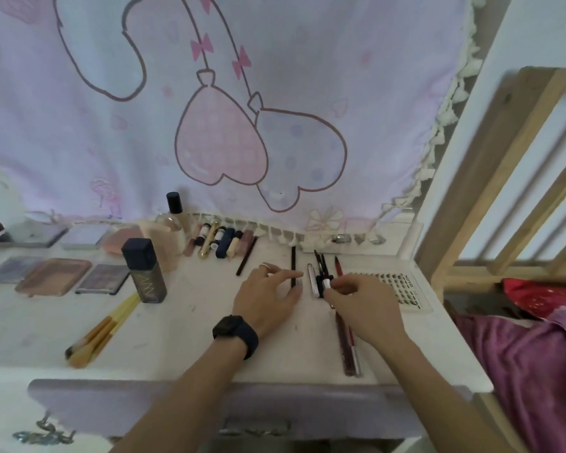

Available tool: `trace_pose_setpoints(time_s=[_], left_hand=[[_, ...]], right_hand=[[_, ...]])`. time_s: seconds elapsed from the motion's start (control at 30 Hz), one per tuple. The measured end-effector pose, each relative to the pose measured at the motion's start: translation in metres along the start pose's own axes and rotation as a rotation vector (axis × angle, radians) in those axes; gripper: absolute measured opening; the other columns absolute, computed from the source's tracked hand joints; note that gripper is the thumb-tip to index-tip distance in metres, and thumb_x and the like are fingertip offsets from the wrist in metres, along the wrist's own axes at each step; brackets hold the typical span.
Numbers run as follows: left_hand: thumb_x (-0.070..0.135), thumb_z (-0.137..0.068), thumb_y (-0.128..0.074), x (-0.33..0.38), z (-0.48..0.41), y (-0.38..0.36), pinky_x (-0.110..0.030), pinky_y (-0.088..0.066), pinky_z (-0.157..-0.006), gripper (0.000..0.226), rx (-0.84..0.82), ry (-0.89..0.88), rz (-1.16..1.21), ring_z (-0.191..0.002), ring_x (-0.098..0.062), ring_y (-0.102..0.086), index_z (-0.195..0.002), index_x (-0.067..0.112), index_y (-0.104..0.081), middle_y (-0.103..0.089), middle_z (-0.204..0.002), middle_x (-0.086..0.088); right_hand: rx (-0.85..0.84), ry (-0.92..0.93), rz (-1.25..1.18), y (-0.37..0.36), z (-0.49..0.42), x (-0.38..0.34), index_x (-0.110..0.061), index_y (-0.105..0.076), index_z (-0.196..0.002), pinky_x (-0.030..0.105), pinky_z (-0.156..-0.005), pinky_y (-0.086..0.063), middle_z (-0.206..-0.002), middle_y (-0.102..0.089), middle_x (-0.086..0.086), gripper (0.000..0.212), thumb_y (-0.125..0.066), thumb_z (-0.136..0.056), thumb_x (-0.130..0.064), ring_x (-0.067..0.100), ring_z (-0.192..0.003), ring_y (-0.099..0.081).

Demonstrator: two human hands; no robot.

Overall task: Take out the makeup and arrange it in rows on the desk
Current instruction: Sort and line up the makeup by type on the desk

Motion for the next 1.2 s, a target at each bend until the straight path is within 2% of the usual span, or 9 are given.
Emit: trace_pose_setpoints(time_s=[0.1, 0.23, 0.43, 0.53, 0.7, 0.83, 0.93, 1.1, 1.2], left_hand=[[0.052, -0.095, -0.053, -0.001, 0.001, 0.0, -0.031, -0.046, -0.092, 0.029, -0.012, -0.047, -0.083, -0.107, -0.011, -0.049, -0.119, 0.045, -0.067, -0.054, -0.116, 0.009], [0.046, -0.097, -0.052, -0.003, -0.001, 0.002, -0.032, -0.043, -0.095, 0.028, -0.02, -0.056, -0.102, -0.111, -0.016, -0.048, -0.119, 0.04, -0.069, -0.061, -0.118, 0.007], [0.046, -0.097, -0.052, -0.005, -0.003, 0.001, -0.033, -0.044, -0.094, 0.029, -0.022, -0.06, -0.086, -0.112, -0.017, -0.048, -0.118, 0.039, -0.07, -0.065, -0.118, 0.008], [0.046, -0.097, -0.052, -0.007, -0.003, 0.001, -0.032, -0.044, -0.094, 0.029, -0.022, -0.064, -0.094, -0.112, -0.016, -0.048, -0.119, 0.037, -0.069, -0.065, -0.118, 0.008], [0.044, -0.096, -0.051, -0.002, 0.0, 0.003, -0.031, -0.045, -0.094, 0.031, 0.02, -0.095, -0.076, -0.115, -0.015, -0.05, -0.123, 0.036, -0.063, -0.062, -0.12, 0.008], [0.057, -0.089, -0.057, -0.001, 0.003, -0.001, -0.026, -0.04, -0.098, 0.043, -0.021, -0.137, -0.104, -0.12, -0.009, -0.045, -0.131, 0.044, -0.056, -0.054, -0.126, 0.012], [0.056, -0.091, -0.058, 0.0, 0.001, -0.005, -0.024, -0.039, -0.098, 0.042, -0.044, -0.167, -0.136, -0.12, -0.01, -0.044, -0.131, 0.044, -0.057, -0.052, -0.127, 0.011], [0.046, -0.092, -0.063, -0.001, 0.0, -0.008, -0.014, -0.032, -0.094, 0.042, -0.067, -0.164, -0.057, -0.121, -0.009, -0.045, -0.133, 0.037, -0.059, -0.051, -0.129, 0.009], [0.043, -0.092, -0.064, -0.001, -0.001, -0.007, -0.017, -0.031, -0.102, 0.04, -0.06, -0.122, -0.052, -0.126, -0.011, -0.044, -0.131, 0.037, -0.061, -0.048, -0.137, 0.007]], right_hand=[[-0.035, 0.014, 0.148, -0.018, -0.018, -0.018, -0.026, -0.077, -0.107, 0.02, -0.081, -0.043, -0.105, -0.076, -0.008, 0.024, -0.068, -0.087, -0.035, 0.012, -0.102, -0.067], [-0.04, 0.018, 0.294, -0.034, -0.03, -0.032, -0.022, -0.078, -0.099, 0.026, -0.077, -0.044, -0.101, -0.076, 0.0, 0.019, -0.065, -0.088, -0.031, 0.023, -0.101, -0.067], [-0.056, 0.001, 0.353, -0.042, -0.039, -0.036, -0.015, -0.076, -0.099, 0.032, -0.086, -0.052, -0.096, -0.076, 0.004, 0.021, -0.068, -0.086, -0.029, 0.025, -0.101, -0.066], [-0.073, 0.025, 0.367, -0.046, -0.041, -0.034, -0.017, -0.075, -0.104, 0.033, -0.09, -0.051, -0.102, -0.076, 0.002, 0.025, -0.068, -0.088, -0.036, 0.024, -0.106, -0.065], [0.057, 0.067, 0.258, -0.032, -0.029, -0.027, -0.023, -0.076, -0.103, 0.024, -0.079, -0.043, -0.099, -0.076, -0.007, 0.024, -0.061, -0.094, -0.038, 0.016, -0.095, -0.068], [0.16, 0.08, 0.155, -0.008, 0.0, -0.006, -0.03, -0.073, -0.097, 0.023, -0.07, -0.038, -0.086, -0.071, -0.015, 0.016, -0.057, -0.096, -0.033, 0.001, -0.076, -0.059], [0.266, 0.088, 0.065, 0.007, 0.027, 0.026, -0.032, -0.069, -0.096, 0.012, -0.068, -0.036, -0.088, -0.068, -0.018, 0.009, -0.061, -0.095, -0.029, -0.005, -0.078, -0.058], [0.363, -0.007, 0.124, 0.004, 0.051, 0.086, -0.021, -0.067, -0.11, 0.028, -0.08, -0.037, -0.103, -0.067, -0.005, 0.018, -0.066, -0.092, -0.024, 0.013, -0.089, -0.054], [0.42, 0.076, 0.145, -0.005, 0.058, 0.1, -0.016, -0.067, -0.104, 0.03, -0.08, -0.039, -0.099, -0.069, 0.002, 0.017, -0.071, -0.088, -0.016, 0.013, -0.087, -0.051]])
Point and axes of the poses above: each hand's wrist, its own z-axis away from the middle knuckle, its own y-axis out of the back of the hand, x = y × z, the point moved 3 cm from there along -z, towards the middle knuckle
